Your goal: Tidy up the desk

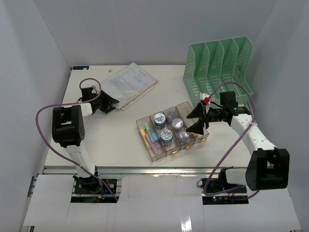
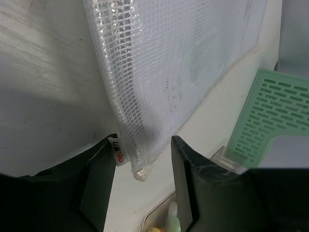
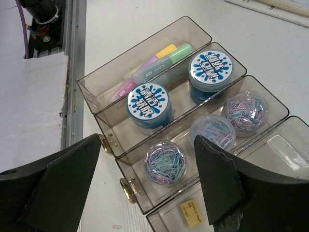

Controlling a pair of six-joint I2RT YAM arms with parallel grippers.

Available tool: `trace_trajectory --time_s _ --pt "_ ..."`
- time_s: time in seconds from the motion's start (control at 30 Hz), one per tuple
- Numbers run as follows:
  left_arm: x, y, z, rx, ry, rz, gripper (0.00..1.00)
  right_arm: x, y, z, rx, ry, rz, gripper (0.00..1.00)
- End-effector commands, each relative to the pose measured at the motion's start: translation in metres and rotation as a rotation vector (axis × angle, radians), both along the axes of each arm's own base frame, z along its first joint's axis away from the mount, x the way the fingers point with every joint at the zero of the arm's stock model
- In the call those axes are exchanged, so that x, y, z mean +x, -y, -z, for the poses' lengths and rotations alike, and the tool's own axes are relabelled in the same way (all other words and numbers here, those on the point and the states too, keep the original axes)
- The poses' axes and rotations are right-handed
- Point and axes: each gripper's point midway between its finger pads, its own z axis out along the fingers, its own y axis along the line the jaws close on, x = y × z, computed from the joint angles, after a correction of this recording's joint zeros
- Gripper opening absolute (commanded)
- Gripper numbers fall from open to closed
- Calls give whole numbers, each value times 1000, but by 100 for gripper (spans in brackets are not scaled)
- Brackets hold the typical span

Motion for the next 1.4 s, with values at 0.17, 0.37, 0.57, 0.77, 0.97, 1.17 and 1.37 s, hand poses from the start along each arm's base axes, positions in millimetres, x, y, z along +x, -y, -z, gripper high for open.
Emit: trace_trajectory --time_s 0.17,0.37,0.57,0.77,0.97,1.17,1.37 --pt "6 7 -17 -42 53 46 26 1 0 -4 9 8 -5 84" --pt "-1 13 -41 -60 97 80 12 -1 0 -2 7 11 -12 84" --pt "-24 26 -80 -128 167 126 6 -8 -11 -9 21 15 -46 82" --pt "-47 38 -119 -219 216 148 4 10 -42 -4 -150 170 -34 83" --pt "-63 44 -148 -270 247 150 4 64 -92 -27 -268 410 101 83" --pt "-81 48 -162 -285 258 162 4 97 -160 -61 -170 660 255 90" --pt "-93 50 -167 -291 264 179 4 88 -227 -37 -200 838 124 90"
